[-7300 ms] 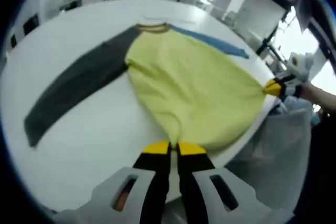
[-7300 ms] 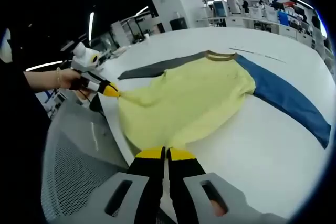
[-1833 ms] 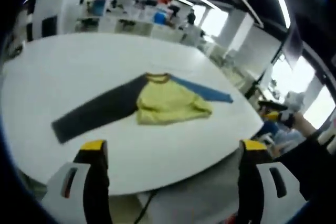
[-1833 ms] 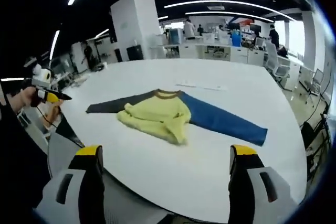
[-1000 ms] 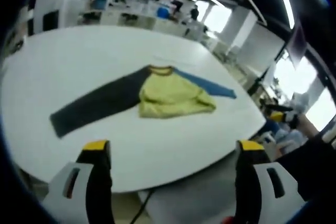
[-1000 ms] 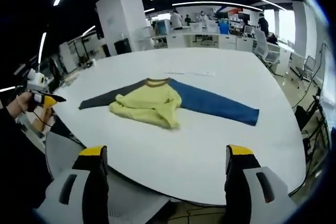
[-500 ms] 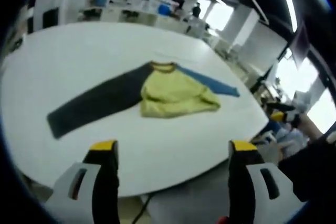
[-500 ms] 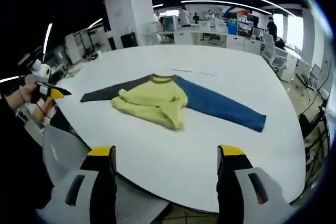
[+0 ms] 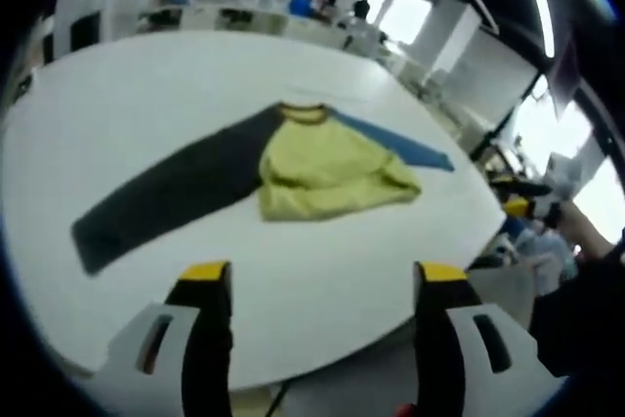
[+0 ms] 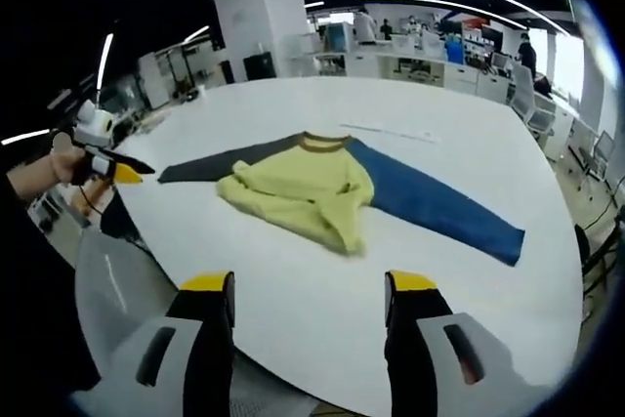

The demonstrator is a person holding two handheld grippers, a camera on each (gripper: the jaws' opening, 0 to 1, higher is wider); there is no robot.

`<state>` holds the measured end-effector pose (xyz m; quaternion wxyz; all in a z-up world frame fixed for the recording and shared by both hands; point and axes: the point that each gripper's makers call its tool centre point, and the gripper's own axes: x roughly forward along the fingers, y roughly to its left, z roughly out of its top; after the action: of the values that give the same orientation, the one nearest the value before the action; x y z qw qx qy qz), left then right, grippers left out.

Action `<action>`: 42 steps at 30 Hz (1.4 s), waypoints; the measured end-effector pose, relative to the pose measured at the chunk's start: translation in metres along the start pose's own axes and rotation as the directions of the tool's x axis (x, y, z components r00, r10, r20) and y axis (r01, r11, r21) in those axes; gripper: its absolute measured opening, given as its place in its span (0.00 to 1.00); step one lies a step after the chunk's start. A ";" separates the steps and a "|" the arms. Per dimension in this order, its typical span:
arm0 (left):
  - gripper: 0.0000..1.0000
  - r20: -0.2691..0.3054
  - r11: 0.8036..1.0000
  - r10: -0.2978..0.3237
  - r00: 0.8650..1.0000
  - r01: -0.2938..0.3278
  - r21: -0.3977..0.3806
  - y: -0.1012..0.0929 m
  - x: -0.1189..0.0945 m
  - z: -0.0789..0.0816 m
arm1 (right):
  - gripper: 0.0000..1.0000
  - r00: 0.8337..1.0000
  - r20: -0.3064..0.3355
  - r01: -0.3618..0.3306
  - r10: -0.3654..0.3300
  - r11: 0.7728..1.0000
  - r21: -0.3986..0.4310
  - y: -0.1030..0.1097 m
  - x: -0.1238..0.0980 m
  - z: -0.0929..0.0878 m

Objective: Fold the garment on the visible template until the final outline fits inside the template.

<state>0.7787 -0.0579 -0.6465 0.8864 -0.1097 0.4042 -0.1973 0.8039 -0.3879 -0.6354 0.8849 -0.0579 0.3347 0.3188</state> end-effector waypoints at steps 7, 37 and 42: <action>0.61 -0.020 1.000 0.008 1.000 -0.008 0.015 0.009 0.021 0.006 | 0.52 1.000 -0.005 -0.011 0.011 0.999 -0.049 -0.005 0.022 0.007; 0.37 -0.064 0.988 -0.009 0.998 0.018 0.153 0.047 0.129 0.043 | 0.30 0.996 -0.086 -0.038 0.020 0.974 -0.223 -0.015 0.140 0.017; 0.38 -0.069 0.983 -0.008 0.998 0.020 0.183 0.053 0.143 0.050 | 0.28 0.994 -0.104 -0.043 0.020 0.974 -0.223 -0.015 0.154 0.011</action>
<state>0.9157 -0.0711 -0.7298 0.8770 -0.0235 0.4135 -0.2436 0.9074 -0.3150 -0.7258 0.8495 -0.1684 0.3415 0.3652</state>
